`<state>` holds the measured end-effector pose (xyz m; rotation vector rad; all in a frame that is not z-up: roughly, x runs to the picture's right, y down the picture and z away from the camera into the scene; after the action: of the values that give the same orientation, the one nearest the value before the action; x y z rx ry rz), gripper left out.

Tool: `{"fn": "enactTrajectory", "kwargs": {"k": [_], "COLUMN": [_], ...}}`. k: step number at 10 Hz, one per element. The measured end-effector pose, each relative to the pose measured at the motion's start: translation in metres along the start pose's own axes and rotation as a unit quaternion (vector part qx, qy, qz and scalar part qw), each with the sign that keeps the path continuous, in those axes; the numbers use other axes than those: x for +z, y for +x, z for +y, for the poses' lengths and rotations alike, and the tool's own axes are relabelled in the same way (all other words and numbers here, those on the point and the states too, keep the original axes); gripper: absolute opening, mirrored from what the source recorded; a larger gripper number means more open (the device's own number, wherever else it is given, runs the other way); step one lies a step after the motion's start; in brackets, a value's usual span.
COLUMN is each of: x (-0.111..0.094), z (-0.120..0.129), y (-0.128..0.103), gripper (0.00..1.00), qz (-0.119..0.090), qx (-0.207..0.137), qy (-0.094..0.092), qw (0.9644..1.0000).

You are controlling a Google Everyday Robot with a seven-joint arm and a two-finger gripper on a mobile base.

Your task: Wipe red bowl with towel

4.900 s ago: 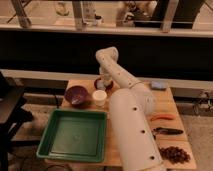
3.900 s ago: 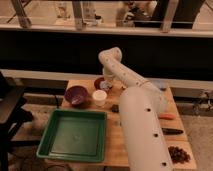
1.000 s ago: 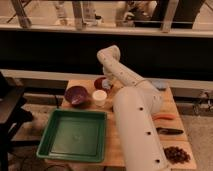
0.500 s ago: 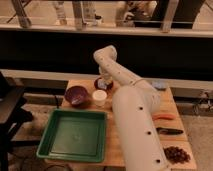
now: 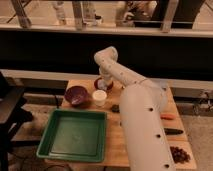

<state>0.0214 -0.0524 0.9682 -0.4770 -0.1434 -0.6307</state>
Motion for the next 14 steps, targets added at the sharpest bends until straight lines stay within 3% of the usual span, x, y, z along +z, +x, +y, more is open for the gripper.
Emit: {"fn": "enactTrajectory", "kwargs": {"k": [2, 4, 7, 9, 10, 14], "x": [-0.004, -0.009, -0.011, -0.011, -0.01, -0.008], "z": [-0.001, -0.005, -0.003, -0.005, -0.006, -0.005], "y": [-0.003, -0.008, -0.008, -0.009, -0.009, -0.005], "gripper": [0.05, 0.27, 0.55, 0.74, 0.79, 0.8], "qz": [0.015, 0.046, 0.057, 0.051, 0.044, 0.032], "qx": [-0.012, -0.041, -0.047, -0.042, -0.036, -0.019], "qy": [0.005, 0.007, 0.014, 0.018, 0.021, 0.022], "qw": [0.9998, 0.9981, 0.9972, 0.9976, 0.9982, 0.9991]}}
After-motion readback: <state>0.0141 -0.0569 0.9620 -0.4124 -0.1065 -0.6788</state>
